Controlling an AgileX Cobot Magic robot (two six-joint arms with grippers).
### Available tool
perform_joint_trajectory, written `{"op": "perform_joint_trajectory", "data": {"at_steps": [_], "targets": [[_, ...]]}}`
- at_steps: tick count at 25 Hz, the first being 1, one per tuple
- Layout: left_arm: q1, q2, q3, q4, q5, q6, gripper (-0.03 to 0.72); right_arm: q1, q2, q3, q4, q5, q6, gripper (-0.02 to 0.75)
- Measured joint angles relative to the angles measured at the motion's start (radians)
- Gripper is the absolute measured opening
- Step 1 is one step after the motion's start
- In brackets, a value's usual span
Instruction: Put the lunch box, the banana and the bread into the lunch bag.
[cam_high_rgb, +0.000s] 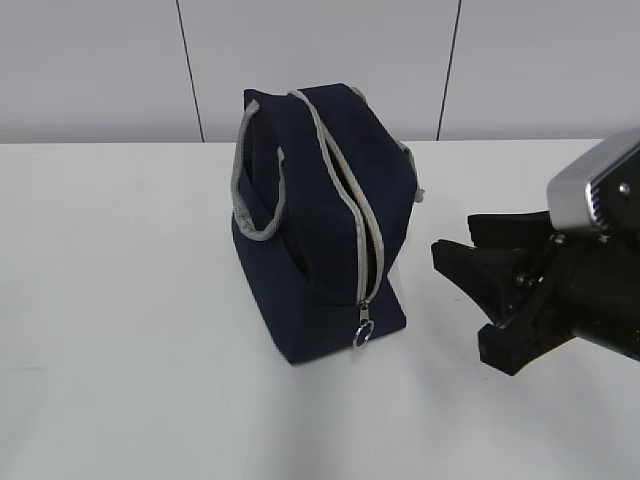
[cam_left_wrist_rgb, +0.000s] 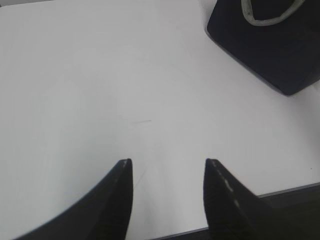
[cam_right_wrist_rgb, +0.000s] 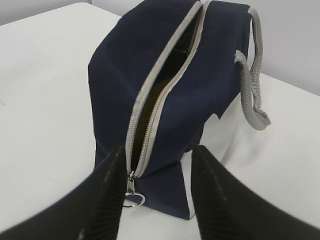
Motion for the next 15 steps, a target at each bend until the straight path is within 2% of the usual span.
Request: {"op": "perform_joint_trajectory", "data": {"at_steps": [15], "targets": [[0.0, 0.0, 0.0, 0.0, 0.0, 0.0, 0.353, 0.0, 0.0, 0.0, 0.0, 0.023, 0.0, 0.335]]}}
